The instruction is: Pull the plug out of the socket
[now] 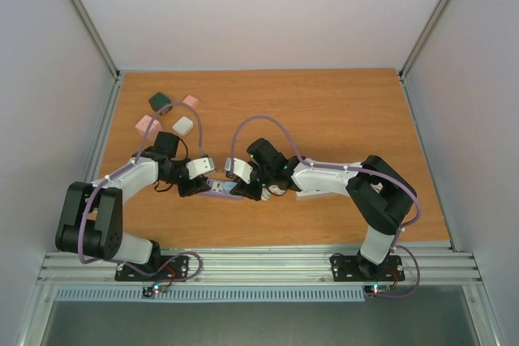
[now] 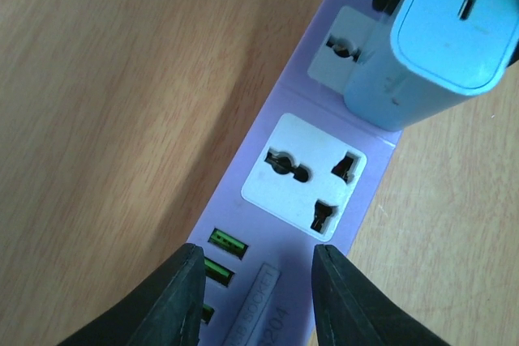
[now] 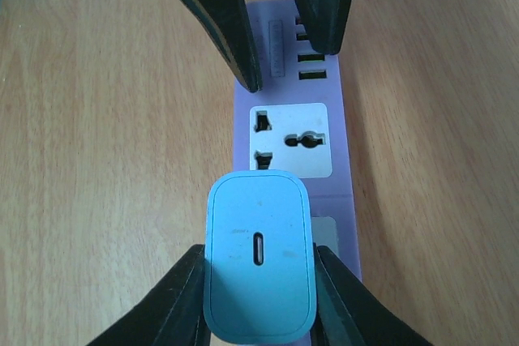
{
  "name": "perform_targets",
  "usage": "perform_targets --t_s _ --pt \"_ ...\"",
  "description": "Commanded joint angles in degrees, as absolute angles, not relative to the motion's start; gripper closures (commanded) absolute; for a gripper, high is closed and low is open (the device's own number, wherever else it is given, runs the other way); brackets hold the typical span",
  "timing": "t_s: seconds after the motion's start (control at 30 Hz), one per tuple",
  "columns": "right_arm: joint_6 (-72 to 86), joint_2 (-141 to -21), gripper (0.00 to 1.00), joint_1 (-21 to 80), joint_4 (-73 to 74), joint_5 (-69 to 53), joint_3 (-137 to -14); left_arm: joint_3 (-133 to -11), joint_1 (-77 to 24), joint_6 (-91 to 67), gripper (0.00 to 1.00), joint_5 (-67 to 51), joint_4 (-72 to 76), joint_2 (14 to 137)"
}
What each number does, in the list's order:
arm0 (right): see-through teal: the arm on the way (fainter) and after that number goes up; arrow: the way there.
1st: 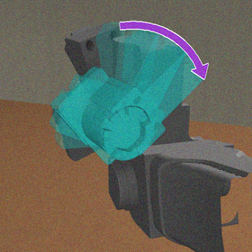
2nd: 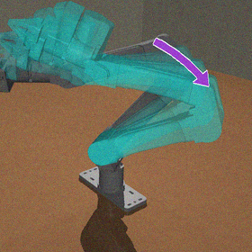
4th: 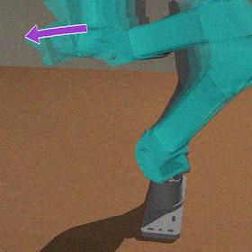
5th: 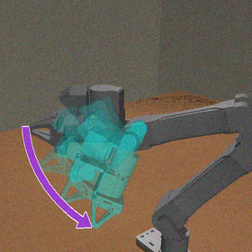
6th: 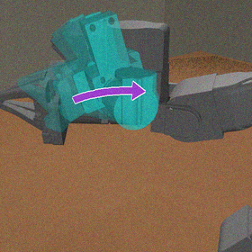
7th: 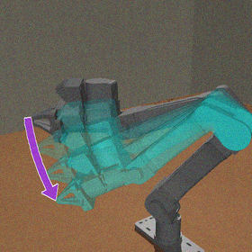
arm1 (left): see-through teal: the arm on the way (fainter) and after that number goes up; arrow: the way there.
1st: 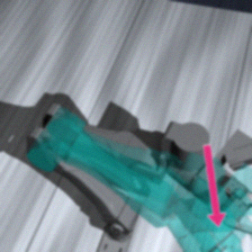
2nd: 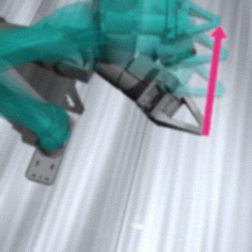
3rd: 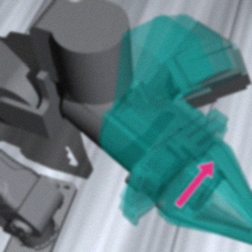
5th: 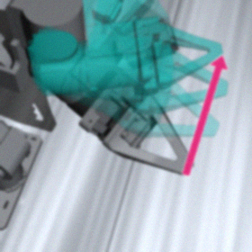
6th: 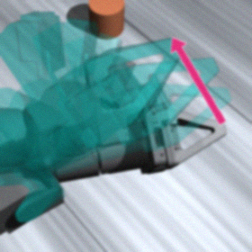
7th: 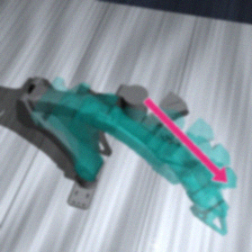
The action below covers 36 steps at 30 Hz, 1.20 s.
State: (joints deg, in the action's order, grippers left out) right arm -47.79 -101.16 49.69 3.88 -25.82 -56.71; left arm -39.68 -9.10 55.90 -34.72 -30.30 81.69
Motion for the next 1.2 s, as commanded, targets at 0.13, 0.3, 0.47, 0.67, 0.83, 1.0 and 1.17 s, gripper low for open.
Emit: perform_targets --t_s 0.13,0.3,0.47,0.67,0.83,1.0,1.17 --pt "-48.4 -101.6 0.83 50.8 4.3 -26.2 -59.6 -40.5 -9.5 56.7 0.64 -31.6 -31.7 83.2" --pt "-47.0 -100.3 0.91 50.6 4.0 -27.7 -60.0 -40.3 -9.5 57.1 0.66 -29.7 -31.9 84.4" --pt "-45.8 -99.1 0.95 50.4 2.0 -28.9 -59.0 -39.9 -9.5 57.7 0.67 -29.0 -32.2 85.3" --pt "-45.0 -98.1 0.97 49.3 1.4 -30.0 -58.8 -39.9 -9.6 57.9 0.67 -29.2 -32.1 86.7" --pt "-44.1 -97.0 0.98 48.4 2.1 -30.6 -58.8 -42.3 -9.6 56.4 0.66 -32.1 -33.6 87.0" --pt "-42.4 -94.9 0.98 47.1 2.6 -32.0 -58.5 -46.2 -9.5 54.5 0.65 -35.7 -36.2 86.1" --pt "-39.1 -93.2 0.98 44.9 2.7 -33.0 -58.7 -50.3 -9.4 51.6 0.49 -38.6 -37.4 83.3"
